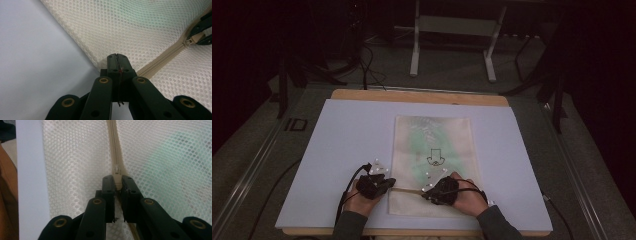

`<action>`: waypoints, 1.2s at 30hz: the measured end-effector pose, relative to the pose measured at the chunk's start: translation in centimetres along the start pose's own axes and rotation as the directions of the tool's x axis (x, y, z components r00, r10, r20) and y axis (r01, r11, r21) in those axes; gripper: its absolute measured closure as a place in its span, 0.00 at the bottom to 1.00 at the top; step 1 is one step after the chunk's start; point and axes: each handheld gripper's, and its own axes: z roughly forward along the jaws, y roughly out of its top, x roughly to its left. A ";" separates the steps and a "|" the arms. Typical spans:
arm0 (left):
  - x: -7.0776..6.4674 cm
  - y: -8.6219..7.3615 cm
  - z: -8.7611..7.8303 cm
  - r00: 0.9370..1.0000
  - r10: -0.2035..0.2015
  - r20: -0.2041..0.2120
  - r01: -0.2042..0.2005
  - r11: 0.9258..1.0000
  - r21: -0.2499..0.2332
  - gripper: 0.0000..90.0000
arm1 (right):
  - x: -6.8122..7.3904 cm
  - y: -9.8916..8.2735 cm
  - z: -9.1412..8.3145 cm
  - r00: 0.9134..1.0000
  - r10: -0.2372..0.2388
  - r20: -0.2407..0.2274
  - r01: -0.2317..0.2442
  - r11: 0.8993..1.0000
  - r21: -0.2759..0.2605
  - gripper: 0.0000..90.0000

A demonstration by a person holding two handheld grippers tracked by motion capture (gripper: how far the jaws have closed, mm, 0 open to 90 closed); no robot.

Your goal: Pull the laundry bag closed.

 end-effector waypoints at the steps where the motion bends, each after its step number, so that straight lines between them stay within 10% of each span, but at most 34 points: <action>1: 0.0 0.0 0.0 1.000 0.003 0.000 -0.003 1.000 0.001 1.00 | 0.0 -0.2 -0.2 1.000 0.003 -0.001 -0.003 1.000 0.001 0.92; 36: -0.1 0.0 0.0 1.000 0.011 -0.008 -0.011 1.000 0.002 1.00 | -0.1 -2.8 -2.0 0.999 0.037 0.014 -0.037 0.999 -0.005 0.92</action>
